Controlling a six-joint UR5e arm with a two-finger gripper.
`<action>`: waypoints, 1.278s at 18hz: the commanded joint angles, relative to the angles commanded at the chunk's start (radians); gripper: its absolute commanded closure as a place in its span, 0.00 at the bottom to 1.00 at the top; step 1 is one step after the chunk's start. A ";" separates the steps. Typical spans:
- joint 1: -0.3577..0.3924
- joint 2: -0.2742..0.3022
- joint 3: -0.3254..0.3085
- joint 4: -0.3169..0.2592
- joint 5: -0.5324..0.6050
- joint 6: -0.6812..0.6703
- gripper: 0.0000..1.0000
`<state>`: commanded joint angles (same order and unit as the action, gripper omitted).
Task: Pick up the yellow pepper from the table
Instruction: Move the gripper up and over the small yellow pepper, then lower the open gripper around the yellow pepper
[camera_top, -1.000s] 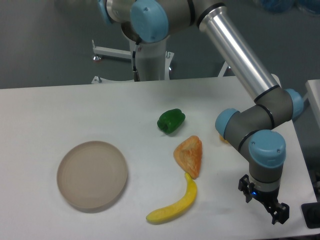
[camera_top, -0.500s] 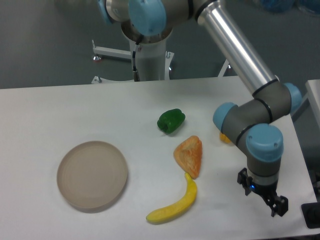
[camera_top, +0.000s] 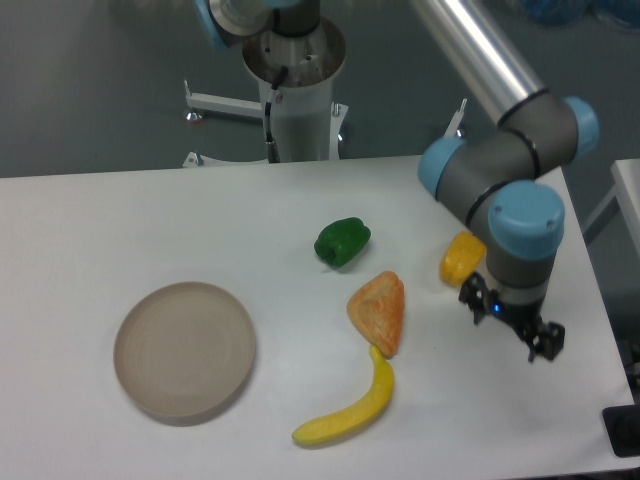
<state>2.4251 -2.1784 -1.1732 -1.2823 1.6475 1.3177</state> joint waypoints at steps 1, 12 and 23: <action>0.014 0.017 -0.037 0.000 -0.008 0.003 0.00; 0.048 0.074 -0.184 0.009 -0.005 0.017 0.00; 0.048 0.075 -0.224 0.021 0.041 0.046 0.00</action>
<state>2.4728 -2.1031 -1.3975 -1.2609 1.6889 1.3637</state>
